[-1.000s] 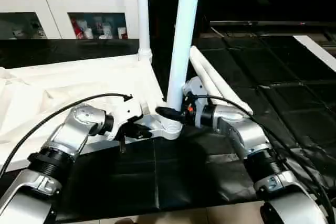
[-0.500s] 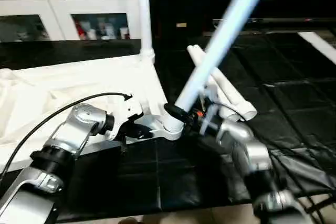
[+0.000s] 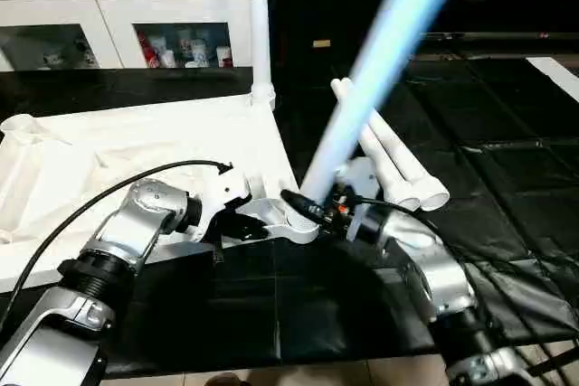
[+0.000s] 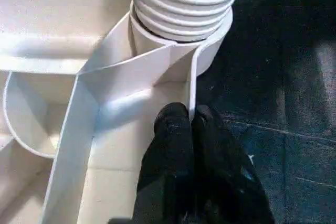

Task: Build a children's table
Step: Insert table leg to table base, then rotate leg to tighten

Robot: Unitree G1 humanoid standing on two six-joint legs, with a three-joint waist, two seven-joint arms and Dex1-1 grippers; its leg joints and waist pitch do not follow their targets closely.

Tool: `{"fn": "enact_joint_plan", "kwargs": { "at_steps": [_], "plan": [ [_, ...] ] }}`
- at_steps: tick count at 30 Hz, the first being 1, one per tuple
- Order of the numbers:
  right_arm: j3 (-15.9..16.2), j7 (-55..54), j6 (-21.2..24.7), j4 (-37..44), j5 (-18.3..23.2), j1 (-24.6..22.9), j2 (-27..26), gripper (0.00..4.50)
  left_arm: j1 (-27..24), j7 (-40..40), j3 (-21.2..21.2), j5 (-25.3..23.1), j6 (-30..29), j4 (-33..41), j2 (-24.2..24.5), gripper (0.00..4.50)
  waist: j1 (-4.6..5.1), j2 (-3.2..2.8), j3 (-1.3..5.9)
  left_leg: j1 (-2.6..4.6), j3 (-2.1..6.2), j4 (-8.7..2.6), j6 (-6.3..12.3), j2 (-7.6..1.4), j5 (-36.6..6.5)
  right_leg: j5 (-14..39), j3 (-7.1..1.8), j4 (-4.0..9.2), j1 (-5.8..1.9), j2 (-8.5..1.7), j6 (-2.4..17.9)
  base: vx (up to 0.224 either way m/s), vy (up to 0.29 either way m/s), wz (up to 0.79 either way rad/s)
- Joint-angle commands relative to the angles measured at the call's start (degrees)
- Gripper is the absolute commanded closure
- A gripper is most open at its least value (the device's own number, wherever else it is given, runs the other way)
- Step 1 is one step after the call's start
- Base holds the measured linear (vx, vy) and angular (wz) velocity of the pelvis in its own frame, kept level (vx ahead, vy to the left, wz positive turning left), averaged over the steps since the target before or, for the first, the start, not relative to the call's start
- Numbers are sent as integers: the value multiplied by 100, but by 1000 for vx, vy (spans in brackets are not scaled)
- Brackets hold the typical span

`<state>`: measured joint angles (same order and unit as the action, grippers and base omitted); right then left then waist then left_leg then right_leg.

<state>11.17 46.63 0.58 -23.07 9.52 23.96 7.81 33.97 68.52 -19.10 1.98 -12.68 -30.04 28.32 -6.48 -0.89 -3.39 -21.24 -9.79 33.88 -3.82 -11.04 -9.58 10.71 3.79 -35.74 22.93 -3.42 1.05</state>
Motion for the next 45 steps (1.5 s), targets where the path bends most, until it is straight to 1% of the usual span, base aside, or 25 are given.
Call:
{"fn": "enact_joint_plan", "kwargs": {
  "at_steps": [1, 2, 3, 5, 7, 8, 10, 13, 15, 17, 18, 20, 21, 23, 27, 28, 30, 31, 34, 36, 41, 42, 43, 44, 45],
  "plan": [
    [383, 455, 301, -442, -291, -147, 139, 258, 107, -529, 245, -220, -42, -47, 251, 450, -7, 33, 355, 91, 94, -455, -40, -226, -1695, 2222, -316, 547, -214, -524, 885, 0, 0, 0],
    [442, 529, 282, -548, -313, -40, 147, 258, 81, -508, 213, -253, -8, -15, 280, 450, -2, 10, 348, 95, 105, -467, -66, -232, -1766, 2268, -316, 549, -206, -527, 878, 0, 0, 0],
    [472, 568, 270, -604, -321, 15, 152, 258, 69, -489, 189, -275, 17, 1, 298, 450, 13, 82, 345, 96, 98, -471, -63, -237, -1803, 2295, -314, 560, -202, -523, 867, 0, 0, 0],
    [541, 726, 247, -774, -322, 177, 169, 258, 21, -410, 101, -344, 95, 78, 348, 450, 10, 72, 339, 102, 107, -475, -84, -234, -1855, 2431, -318, 561, -199, -537, 832, 0, 0, 0],
    [553, 988, 291, -868, -226, 298, 188, 258, 6, -288, 19, -385, 233, 148, 375, 450, 24, 94, 344, 120, 116, -483, -111, -248, -1954, 2424, -320, 560, -192, -535, 827, 0, 0, 0],
    [562, 1055, 296, -885, -212, 322, 199, 258, 11, -249, 1, -390, 268, 154, 378, 450, 30, 117, 347, 120, 108, -482, -104, -249, -1948, 2378, -323, 565, -191, -529, 827, 0, 0, 0],
    [575, 1297, 324, -916, -147, 370, 243, 258, 41, -69, -94, -420, 467, 171, 381, 450, 26, 132, 361, 104, 99, -478, -89, -245, -1808, 2077, -326, 532, -211, -518, 883, 0, 0, 0],
    [558, 1533, 360, -950, -64, 395, 254, 258, 76, 150, -182, -418, 622, 178, 373, 450, 4, 131, 371, 106, 84, -469, -46, -245, -1691, 1856, -329, 508, -219, -516, 954, 0, 0, 0],
    [584, 1799, 436, -898, 54, 368, 279, 258, 110, 350, -267, -397, 702, 210, 361, 450, 10, 155, 374, 102, 74, -466, -33, -249, -1620, 1729, -328, 492, -227, -506, 990, 0, 0, 0],
    [616, 1986, 492, -833, 124, 329, 293, 258, 151, 504, -349, -382, 773, 202, 356, 450, 3, 141, 376, 104, 72, -466, -24, -251, -1596, 1666, -326, 489, -226, -508, 1018, 0, 0, 0],
    [653, 2082, 525, -780, 145, 299, 309, 258, 174, 547, -389, -402, 813, 176, 359, 450, -9, 147, 377, 109, 71, -466, -25, -252, -1612, 1669, -324, 487, -228, -505, 1010, 0, 0, 0],
    [757, 2307, 587, -656, 172, 228, 353, 258, 236, 594, -451, -460, 908, 69, 356, 450, -18, 133, 372, 122, 74, -475, -50, -256, -1713, 1733, -321, 499, -218, -504, 1000, 0, 0, 0],
    [794, 2396, 617, -612, 186, 202, 370, 258, 254, 604, -462, -473, 934, 30, 352, 450, -25, 145, 378, 133, 76, -483, -65, -265, -1742, 1727, -320, 496, -220, -502, 987, 0, 0, 0],
    [897, 2614, 710, -484, 209, 139, 432, 258, 301, 651, -484, -491, 952, -47, 327, 450, -51, 144, 381, 140, 78, -486, -83, -265, -1794, 1761, -320, 502, -225, -511, 986, 0, 0, 0],
    [948, 2696, 731, -417, 180, 103, 458, 258, 339, 706, -473, -512, 941, -104, 306, 450, -86, 162, 363, 170, 86, -509, -144, -274, -1980, 2046, -319, 535, -213, -522, 946, 0, 0, 0],
    [946, 2692, 731, -418, 178, 104, 455, 258, 341, 703, -473, -513, 940, -107, 306, 450, -93, 159, 351, 189, 90, -516, -164, -268, -2070, 2226, -318, 557, -209, -531, 919, 0, 0, 0],
    [922, 2640, 741, -418, 167, 109, 420, 258, 370, 667, -470, -524, 920, -163, 299, 450, -97, 161, 342, 222, 96, -531, -181, -271, -2156, 2444, -322, 597, -207, -544, 863, 0, 0, 0],
    [897, 2591, 759, -403, 171, 105, 395, 258, 377, 617, -451, -515, 858, -189, 287, 450, -102, 168, 347, 223, 99, -539, -181, -268, -2130, 2472, -322, 601, -223, -548, 844, 0, 0, 0],
    [858, 2506, 769, -403, 150, 105, 341, 258, 398, 552, -420, -506, 813, -283, 270, 450, -119, 167, 359, 219, 92, -542, -160, -272, -1967, 2306, -327, 587, -227, -541, 862, 0, 0, 0],
    [839, 2430, 743, -417, 123, 98, 302, 258, 396, 515, -400, -507, 770, -312, 283, 450, -115, 167, 352, 213, 90, -543, -162, -266, -1981, 2315, -325, 592, -228, -538, 864, 0, 0, 0],
    [587, 1732, 567, -677, -1, 183, 71, 258, 348, 323, -206, -436, 439, -217, 352, 450, -81, 149, 327, 247, 123, -556, -224, -249, -2296, 3015, -310, 671, -194, -563, 698, 0, 0, 0],
    [494, 1441, 486, -798, -64, 234, -6, 258, 314, 235, -137, -418, 278, -127, 386, 450, -59, 151, 322, 249, 132, -557, -260, -252, -2351, 3178, -311, 680, -177, -579, 663, 0, 0, 0],
    [336, 887, 409, -995, -170, 324, -141, 258, 217, 98, 13, -328, -53, 104, 424, 450, -8, 156, 313, 238, 160, -567, -307, -249, -2429, 3345, -291, 684, -174, -589, 639, 0, 0, 0],
    [289, 725, 399, -1049, -197, 349, -182, 258, 185, 60, 59, -296, -156, 178, 432, 450, 23, 149, 320, 240, 171, -573, -344, -252, -2468, 3380, -280, 678, -175, -588, 637, 0, 0, 0],
    [151, 325, 456, -1196, -208, 419, -317, 258, 52, -95, 222, -198, -542, 488, 448, 450, 85, 164, 305, 205, 190, -580, -334, -231, -2520, 3502, -250, 701, -197, -571, 565, 0, 0, 0]
  ]
}}
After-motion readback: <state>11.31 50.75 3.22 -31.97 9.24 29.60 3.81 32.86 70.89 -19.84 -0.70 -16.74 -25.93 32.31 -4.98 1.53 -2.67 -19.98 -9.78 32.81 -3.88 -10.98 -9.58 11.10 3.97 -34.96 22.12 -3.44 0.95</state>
